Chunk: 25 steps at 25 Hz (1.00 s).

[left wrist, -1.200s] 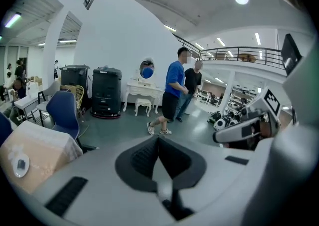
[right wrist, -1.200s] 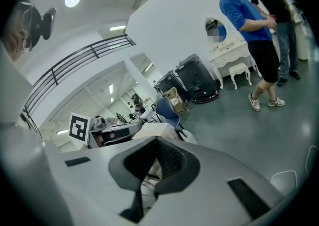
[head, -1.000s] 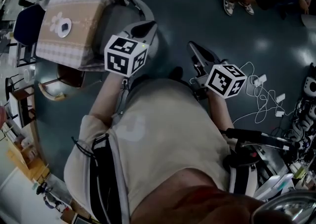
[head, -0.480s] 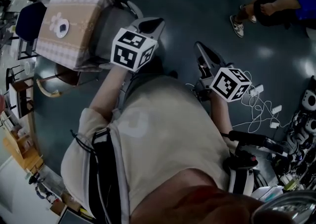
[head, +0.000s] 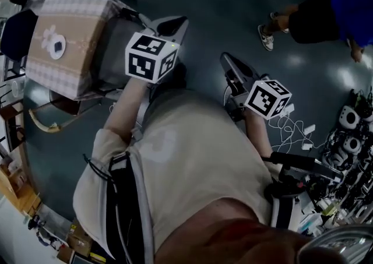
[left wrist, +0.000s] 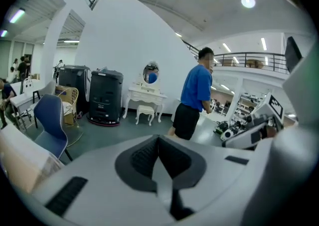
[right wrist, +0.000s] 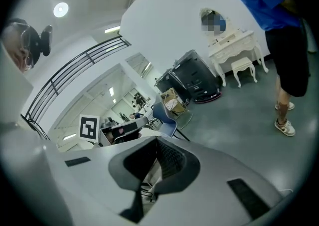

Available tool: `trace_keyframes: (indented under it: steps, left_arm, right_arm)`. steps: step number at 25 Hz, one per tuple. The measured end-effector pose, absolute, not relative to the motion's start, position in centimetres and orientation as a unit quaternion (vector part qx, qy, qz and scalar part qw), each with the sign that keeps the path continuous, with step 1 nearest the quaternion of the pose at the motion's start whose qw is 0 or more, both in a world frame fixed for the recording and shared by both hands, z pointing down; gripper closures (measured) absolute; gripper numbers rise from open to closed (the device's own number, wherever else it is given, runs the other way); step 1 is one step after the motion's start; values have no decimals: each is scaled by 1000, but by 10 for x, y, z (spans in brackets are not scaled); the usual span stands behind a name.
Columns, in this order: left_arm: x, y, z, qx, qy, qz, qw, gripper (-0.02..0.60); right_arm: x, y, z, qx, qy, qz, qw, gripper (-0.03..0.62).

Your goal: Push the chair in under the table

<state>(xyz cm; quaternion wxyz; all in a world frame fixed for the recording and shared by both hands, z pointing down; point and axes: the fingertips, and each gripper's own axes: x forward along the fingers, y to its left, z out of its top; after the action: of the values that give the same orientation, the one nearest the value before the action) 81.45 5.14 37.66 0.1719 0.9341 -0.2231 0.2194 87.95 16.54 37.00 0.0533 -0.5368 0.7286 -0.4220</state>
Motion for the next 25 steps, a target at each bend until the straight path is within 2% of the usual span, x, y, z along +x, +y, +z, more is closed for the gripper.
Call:
trace_keyframes:
  steps: [8, 17, 25]
  left_arm:
    - [781, -14, 401, 913, -266, 196, 240, 574]
    - [751, -64, 391, 892, -344, 150, 253, 574]
    - [800, -84, 392, 871, -391, 161, 251, 574]
  right_arm:
    - [864, 79, 371, -495, 754, -432, -9, 582]
    - [838, 13, 363, -408, 810, -420, -34, 582]
    - [880, -32, 367, -338, 841, -422, -22, 582]
